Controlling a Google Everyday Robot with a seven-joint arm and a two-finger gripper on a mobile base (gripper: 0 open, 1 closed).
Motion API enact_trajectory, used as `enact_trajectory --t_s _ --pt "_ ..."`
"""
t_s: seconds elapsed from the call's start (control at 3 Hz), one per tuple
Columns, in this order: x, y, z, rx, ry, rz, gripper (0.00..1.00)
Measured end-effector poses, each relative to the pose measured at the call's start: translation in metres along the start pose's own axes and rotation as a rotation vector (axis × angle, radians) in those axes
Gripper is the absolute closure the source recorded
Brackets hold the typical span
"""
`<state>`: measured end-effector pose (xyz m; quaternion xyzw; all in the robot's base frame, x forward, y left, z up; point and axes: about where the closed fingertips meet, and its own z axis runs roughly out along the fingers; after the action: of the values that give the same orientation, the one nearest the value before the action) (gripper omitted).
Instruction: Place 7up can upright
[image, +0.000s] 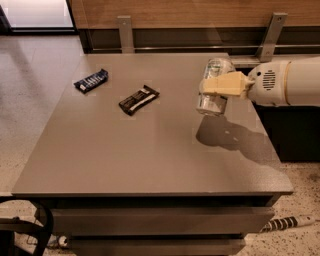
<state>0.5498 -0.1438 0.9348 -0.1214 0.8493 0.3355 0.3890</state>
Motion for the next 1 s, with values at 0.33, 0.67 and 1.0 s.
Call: enact_trajectory --t_s 0.33,0.67,1.0 --pt "0.000 0.000 0.000 0.000 0.000 0.000 1.00" --pt "-0.002 0.000 -0.001 -0.034 -0.049 -0.070 1.00" --pt "-0.001 0.005 -0.012 -0.070 -0.124 -0.224 1.00"
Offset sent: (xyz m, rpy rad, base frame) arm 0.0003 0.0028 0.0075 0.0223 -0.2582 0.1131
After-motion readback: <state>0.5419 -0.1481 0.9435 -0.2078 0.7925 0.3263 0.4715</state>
